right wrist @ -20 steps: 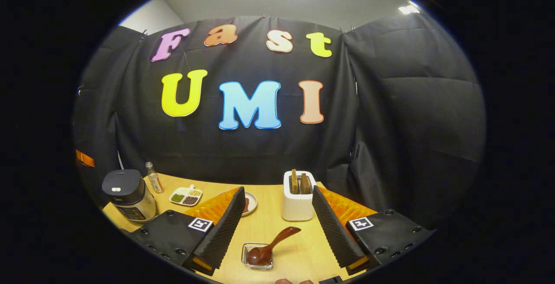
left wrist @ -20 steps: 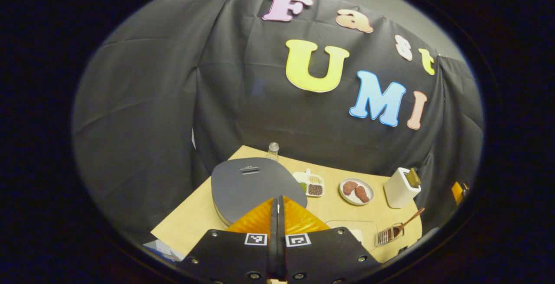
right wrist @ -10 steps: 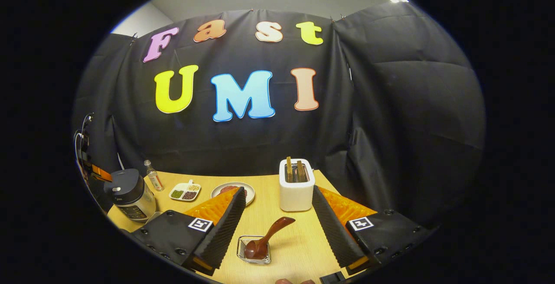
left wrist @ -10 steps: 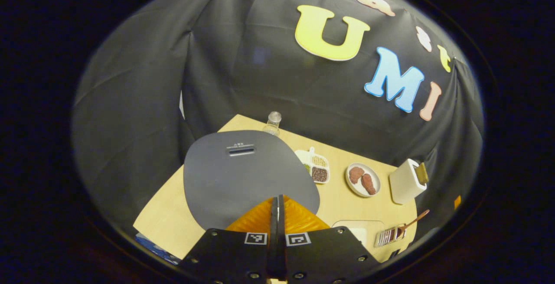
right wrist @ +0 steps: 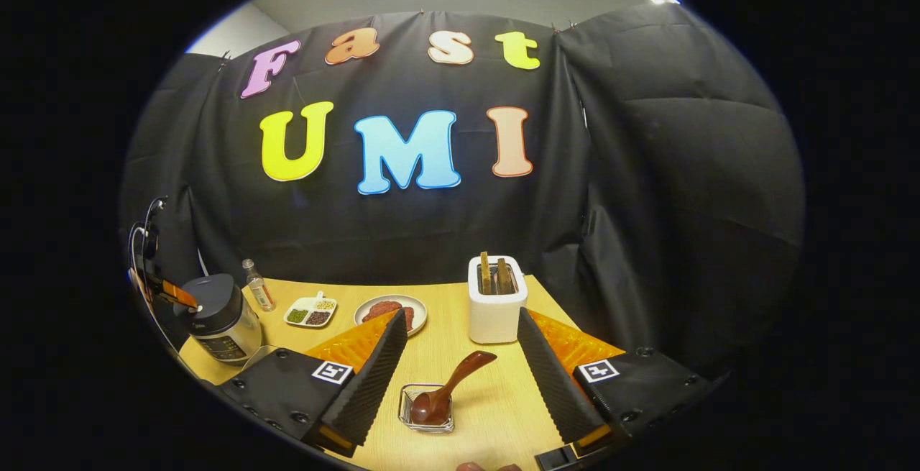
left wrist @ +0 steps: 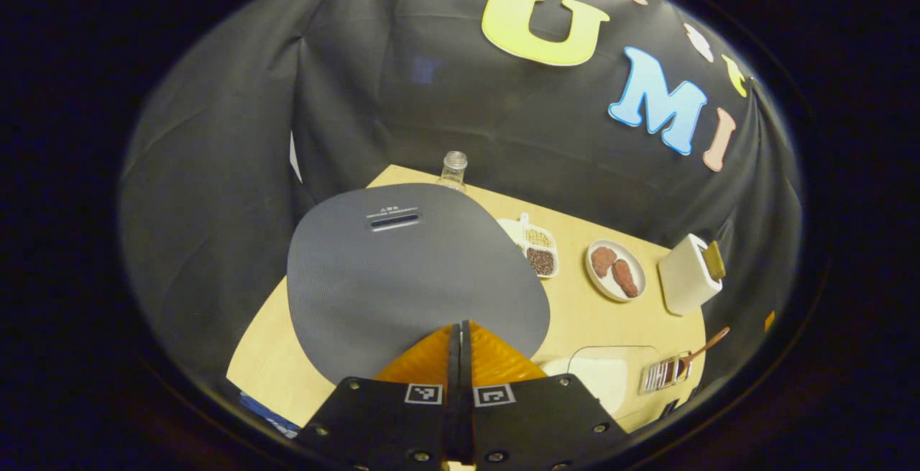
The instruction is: Close the left gripper, press the button to open the rice cooker; take a wooden spoon from the chopstick holder with the right hand, scoop a spoonful of rice and pour it into the rice cooker, then put the wooden spoon back into the chopstick holder.
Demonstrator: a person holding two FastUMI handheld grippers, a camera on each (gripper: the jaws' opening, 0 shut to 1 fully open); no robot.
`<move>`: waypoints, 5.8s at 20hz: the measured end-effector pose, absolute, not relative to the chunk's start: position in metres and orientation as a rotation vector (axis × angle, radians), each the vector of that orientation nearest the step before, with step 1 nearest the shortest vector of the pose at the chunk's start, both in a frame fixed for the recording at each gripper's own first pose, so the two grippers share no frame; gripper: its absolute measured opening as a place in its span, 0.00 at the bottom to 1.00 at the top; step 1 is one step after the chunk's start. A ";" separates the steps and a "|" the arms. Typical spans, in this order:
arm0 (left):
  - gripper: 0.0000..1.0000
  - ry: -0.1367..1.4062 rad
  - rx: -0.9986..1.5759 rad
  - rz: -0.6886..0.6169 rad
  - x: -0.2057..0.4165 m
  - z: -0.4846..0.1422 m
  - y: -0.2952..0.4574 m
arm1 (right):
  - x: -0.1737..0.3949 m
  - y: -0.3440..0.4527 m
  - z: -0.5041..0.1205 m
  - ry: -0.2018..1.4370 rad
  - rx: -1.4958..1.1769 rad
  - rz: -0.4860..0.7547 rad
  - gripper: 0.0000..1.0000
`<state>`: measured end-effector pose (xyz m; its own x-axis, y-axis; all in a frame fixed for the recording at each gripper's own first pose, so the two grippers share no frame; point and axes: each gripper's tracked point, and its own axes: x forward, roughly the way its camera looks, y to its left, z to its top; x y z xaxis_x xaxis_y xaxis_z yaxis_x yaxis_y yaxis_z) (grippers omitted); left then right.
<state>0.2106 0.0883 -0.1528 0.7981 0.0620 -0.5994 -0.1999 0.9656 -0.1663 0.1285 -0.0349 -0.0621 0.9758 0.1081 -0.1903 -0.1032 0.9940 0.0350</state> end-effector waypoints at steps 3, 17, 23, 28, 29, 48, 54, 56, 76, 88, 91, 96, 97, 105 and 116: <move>0.02 0.646 -0.240 0.126 0.208 -0.156 0.088 | 0.125 -0.033 -0.062 0.193 0.025 0.101 0.98; 0.02 0.589 -0.276 0.062 0.205 -0.161 0.088 | 0.063 -0.033 -0.073 0.225 0.022 0.037 0.98; 0.02 0.444 -0.278 0.087 0.195 -0.134 0.093 | 0.021 -0.041 -0.075 0.237 -0.009 -0.013 0.98; 0.02 0.105 -0.026 0.128 0.161 -0.017 0.107 | 0.000 -0.046 -0.071 0.227 0.017 -0.067 0.98; 0.01 0.062 0.000 0.124 0.148 0.000 0.104 | -0.004 -0.047 -0.072 0.228 0.020 -0.072 0.98; 0.90 0.092 0.062 0.239 0.034 0.004 0.086 | 0.098 -0.036 -0.107 0.401 0.127 -0.016 0.98; 0.94 0.138 0.067 0.294 0.046 -0.011 0.064 | 0.149 -0.036 -0.148 0.541 0.219 0.041 0.98; 0.86 0.145 0.080 0.313 0.050 -0.012 0.057 | 0.165 -0.036 -0.170 0.608 0.263 0.053 0.98; 0.90 0.337 0.016 0.455 0.050 -0.073 0.003 | 0.245 0.000 -0.268 0.833 0.467 0.189 0.32; 0.87 0.290 0.127 0.084 0.107 -0.076 -0.015 | 0.190 -0.020 -0.166 0.548 0.445 0.045 0.25; 0.87 0.265 0.146 0.004 0.110 -0.074 -0.006 | 0.164 -0.034 -0.144 0.492 0.458 -0.034 0.25; 0.87 0.246 0.119 -0.070 0.113 -0.080 0.013 | 0.131 -0.021 -0.115 0.423 0.532 -0.080 0.25; 0.87 0.243 0.112 -0.082 0.112 -0.084 0.017 | 0.126 -0.014 -0.108 0.411 0.542 -0.072 0.25; 0.90 0.245 0.055 -0.080 0.095 -0.099 0.069 | 0.117 0.063 -0.069 0.359 0.543 0.037 0.25; 0.90 0.236 0.018 -0.077 0.061 -0.110 0.121 | 0.141 0.211 -0.141 0.478 0.324 0.253 0.25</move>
<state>0.0613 0.1211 -0.1097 0.9693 -0.0738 -0.2346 0.0782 0.9969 0.0092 0.1411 0.2114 -0.1406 0.8586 0.3115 -0.4072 -0.1619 0.9184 0.3610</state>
